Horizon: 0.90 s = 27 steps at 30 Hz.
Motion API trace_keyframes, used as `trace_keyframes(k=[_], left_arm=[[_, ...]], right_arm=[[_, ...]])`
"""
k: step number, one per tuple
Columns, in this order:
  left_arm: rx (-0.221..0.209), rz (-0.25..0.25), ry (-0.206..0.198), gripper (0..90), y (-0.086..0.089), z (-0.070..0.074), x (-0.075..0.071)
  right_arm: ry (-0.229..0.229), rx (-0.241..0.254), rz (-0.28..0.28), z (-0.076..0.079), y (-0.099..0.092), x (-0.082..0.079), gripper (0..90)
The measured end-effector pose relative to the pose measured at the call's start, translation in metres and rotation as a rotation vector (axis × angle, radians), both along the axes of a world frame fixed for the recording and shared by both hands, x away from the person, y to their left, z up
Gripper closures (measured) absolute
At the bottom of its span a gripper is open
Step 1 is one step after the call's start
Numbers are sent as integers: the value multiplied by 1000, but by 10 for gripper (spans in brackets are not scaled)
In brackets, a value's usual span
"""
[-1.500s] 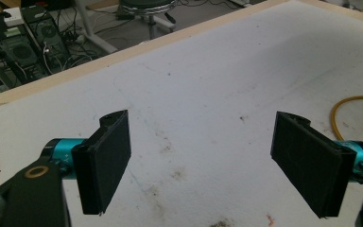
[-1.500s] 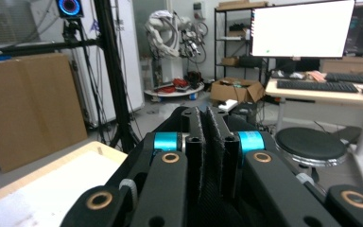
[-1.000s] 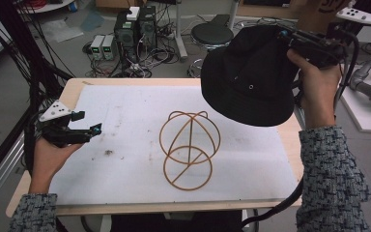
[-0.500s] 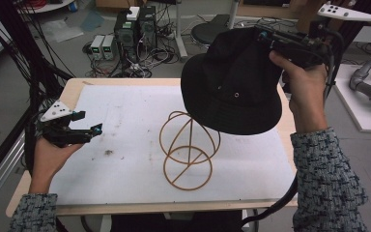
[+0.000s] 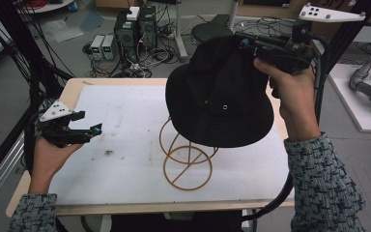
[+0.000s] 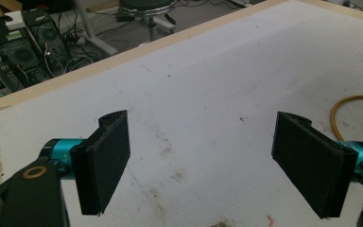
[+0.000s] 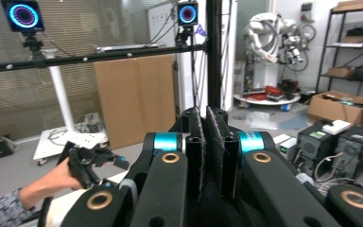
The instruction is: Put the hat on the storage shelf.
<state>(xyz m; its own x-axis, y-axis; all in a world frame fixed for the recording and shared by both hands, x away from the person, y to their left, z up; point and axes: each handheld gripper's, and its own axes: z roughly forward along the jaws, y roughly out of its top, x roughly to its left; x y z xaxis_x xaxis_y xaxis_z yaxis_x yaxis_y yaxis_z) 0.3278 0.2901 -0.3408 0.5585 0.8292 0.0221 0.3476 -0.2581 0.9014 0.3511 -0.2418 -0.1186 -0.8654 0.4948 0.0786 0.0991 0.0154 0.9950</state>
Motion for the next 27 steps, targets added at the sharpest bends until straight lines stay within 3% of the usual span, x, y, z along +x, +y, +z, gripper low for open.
trace_keyframes(k=[16, 27], left_arm=[[6, 5, 4, 205, 1, -1, 1], [6, 5, 4, 205, 2, -1, 0]], right_arm=[[48, -42, 94, -24, 26, -3, 866], [86, -41, 161, -41, 39, -7, 866]])
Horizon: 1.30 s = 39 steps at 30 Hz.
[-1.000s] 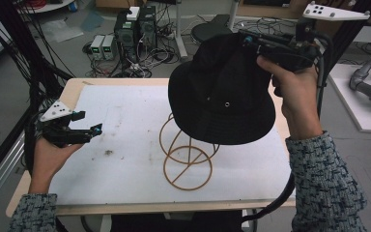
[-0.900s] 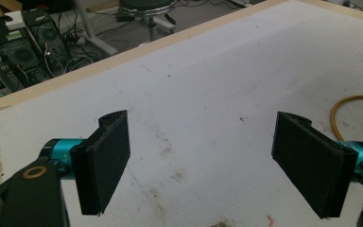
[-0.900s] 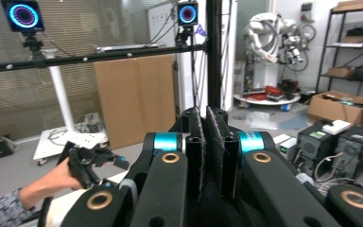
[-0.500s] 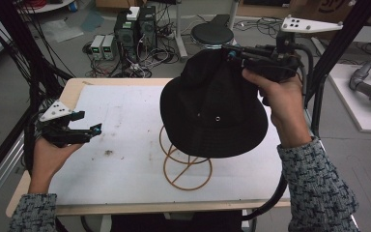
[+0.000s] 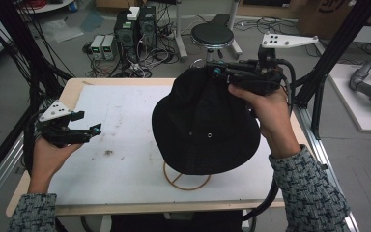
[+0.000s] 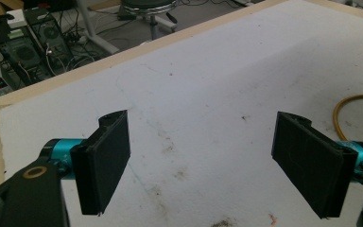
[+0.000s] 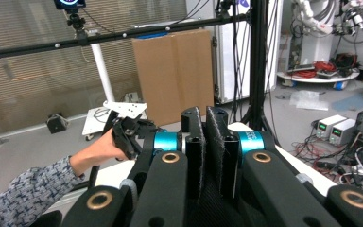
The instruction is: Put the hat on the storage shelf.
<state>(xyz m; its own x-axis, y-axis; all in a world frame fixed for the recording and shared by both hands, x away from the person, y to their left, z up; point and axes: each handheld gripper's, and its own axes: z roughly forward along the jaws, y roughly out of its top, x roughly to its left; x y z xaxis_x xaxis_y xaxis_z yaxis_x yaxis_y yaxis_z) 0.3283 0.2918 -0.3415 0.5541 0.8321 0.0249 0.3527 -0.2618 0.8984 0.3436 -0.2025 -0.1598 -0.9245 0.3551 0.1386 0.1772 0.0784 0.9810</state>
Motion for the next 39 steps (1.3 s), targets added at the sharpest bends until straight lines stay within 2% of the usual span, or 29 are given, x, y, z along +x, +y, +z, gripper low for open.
trace_keyframes(k=[16, 21, 23, 25, 29, 39], left_arm=[[4, 1, 3, 207, -1, 0, 0], [4, 2, 3, 207, 0, 0, 0], [5, 1, 4, 207, 0, 0, 0], [5, 0, 5, 207, 0, 0, 0], [5, -1, 6, 207, -1, -1, 0], [7, -3, 5, 207, -1, -1, 0]], right_arm=[[38, -24, 64, -24, 13, -8, 861], [57, -20, 87, -32, 15, -10, 864], [66, 9, 98, -33, 14, -10, 864], [56, -1, 87, -32, 13, -12, 864], [65, -16, 83, -36, 11, -11, 864], [94, 8, 46, -49, -3, -5, 819]])
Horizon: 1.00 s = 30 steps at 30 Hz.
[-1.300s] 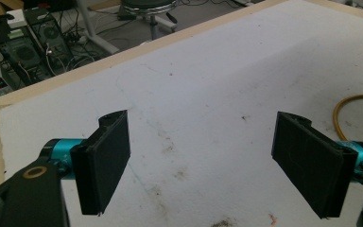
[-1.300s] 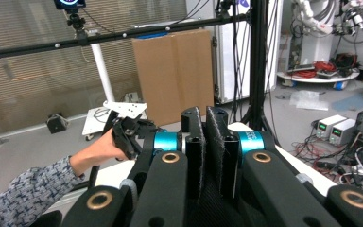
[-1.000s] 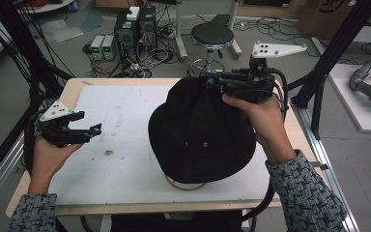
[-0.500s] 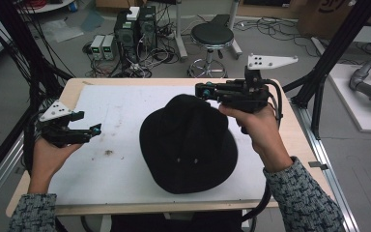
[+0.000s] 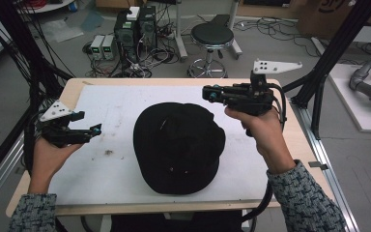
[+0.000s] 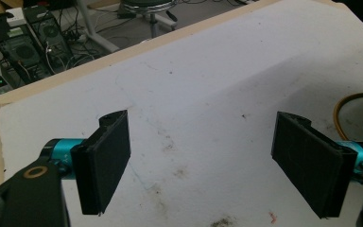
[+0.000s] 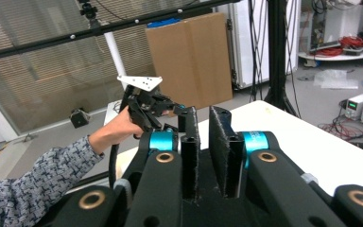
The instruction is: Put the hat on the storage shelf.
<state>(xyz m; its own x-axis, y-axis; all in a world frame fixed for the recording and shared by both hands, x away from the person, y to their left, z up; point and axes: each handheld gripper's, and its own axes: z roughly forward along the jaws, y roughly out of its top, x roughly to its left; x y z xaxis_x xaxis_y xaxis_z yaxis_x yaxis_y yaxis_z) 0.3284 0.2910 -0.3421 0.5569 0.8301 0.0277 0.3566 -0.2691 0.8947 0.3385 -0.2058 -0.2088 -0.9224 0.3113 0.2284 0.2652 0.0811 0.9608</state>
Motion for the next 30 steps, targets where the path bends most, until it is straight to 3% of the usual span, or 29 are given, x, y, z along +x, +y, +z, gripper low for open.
trace_keyframes(k=[5, 16, 30], left_arm=[[1, 1, 1, 207, 0, 0, 0], [0, -2, 3, 207, -1, 0, 1], [3, -11, 7, 207, -6, -1, 6]], right_arm=[[8, 10, -39, -8, -12, 5, 774], [8, -1, -184, -28, -46, 10, 648], [19, -23, -321, -58, -81, 3, 556]])
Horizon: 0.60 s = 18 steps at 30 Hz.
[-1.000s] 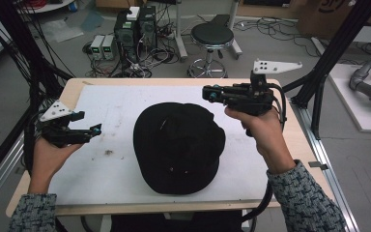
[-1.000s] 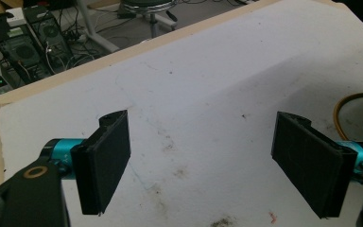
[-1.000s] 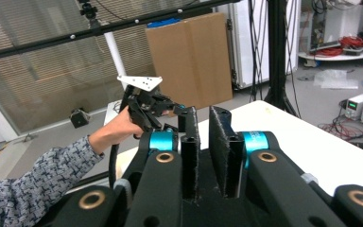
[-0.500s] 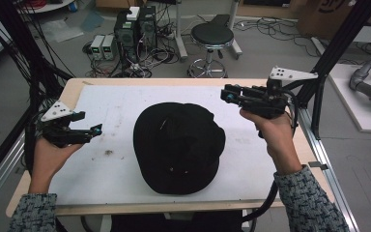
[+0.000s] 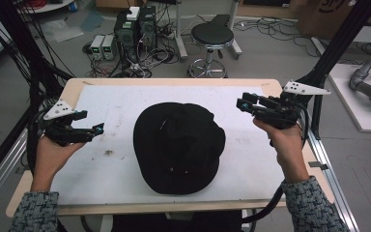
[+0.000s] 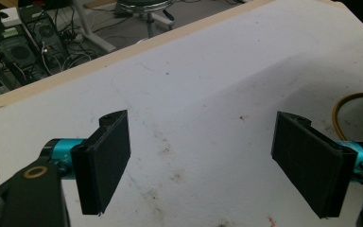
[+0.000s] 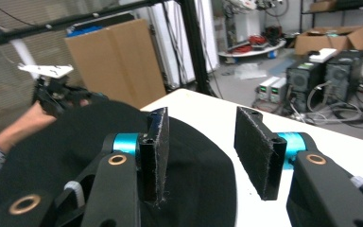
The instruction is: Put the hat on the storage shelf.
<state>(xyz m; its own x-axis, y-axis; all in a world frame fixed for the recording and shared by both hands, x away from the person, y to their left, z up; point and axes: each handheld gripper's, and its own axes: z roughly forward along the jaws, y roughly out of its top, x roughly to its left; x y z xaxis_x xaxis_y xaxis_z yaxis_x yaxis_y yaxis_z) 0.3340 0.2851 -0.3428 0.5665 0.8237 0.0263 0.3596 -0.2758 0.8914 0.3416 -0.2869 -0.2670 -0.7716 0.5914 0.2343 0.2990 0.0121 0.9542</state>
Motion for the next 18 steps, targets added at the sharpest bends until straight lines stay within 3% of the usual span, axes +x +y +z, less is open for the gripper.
trace_keyframes(k=[6, 8, 18], left_arm=[[12, -7, 3, 207, -1, 0, 2], [9, -7, 2, 207, -1, 0, 2], [-3, -4, -5, 207, -1, 2, 1]], right_arm=[[-2, -34, -56, -13, -11, -6, 509], [-6, -62, -77, -17, -13, -8, 504], [-7, -106, -163, -39, -24, -13, 444]])
